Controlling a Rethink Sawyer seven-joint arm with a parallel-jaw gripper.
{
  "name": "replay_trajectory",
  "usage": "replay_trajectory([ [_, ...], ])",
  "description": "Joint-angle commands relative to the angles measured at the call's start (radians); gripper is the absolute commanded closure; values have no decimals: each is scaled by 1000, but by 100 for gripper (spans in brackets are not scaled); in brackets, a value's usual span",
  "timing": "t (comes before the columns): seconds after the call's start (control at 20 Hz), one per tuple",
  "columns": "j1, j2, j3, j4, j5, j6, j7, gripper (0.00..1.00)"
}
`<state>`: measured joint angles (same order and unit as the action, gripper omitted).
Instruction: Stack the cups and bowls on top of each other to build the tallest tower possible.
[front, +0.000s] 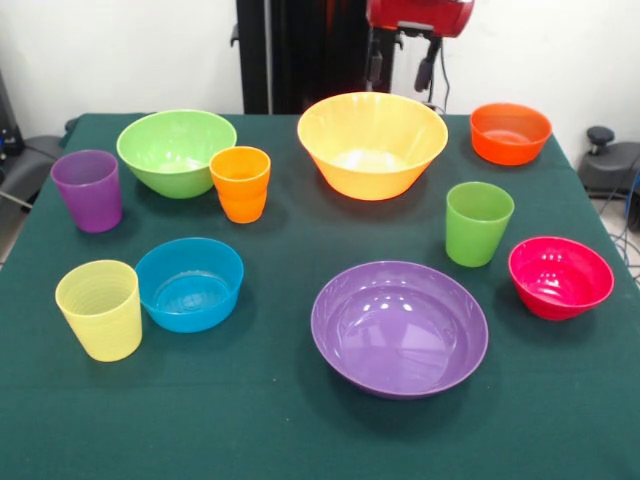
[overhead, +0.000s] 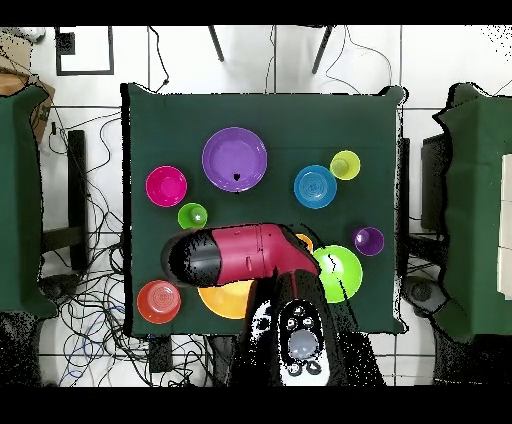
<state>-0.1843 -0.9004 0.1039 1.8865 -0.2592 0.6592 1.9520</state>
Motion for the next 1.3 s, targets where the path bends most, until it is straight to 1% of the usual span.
replay_trajectory([
  [0.05, 7, 53, 48, 51, -70, -27, -14, 0],
  [0.2, 2, 49, 44, 59, -73, -31, -21, 0],
  [0.5, -1, 68, 43, 35, -79, -15, -28, 0],
  [0.8, 9, 72, 34, 36, -87, -22, -15, 0],
  [1.05, 28, 71, 19, 25, -100, -7, -4, 0],
  [1.2, 33, 68, 13, 43, -109, -28, 8, 0],
  [1.3, 34, 77, 10, 33, -115, -25, 12, 0],
])
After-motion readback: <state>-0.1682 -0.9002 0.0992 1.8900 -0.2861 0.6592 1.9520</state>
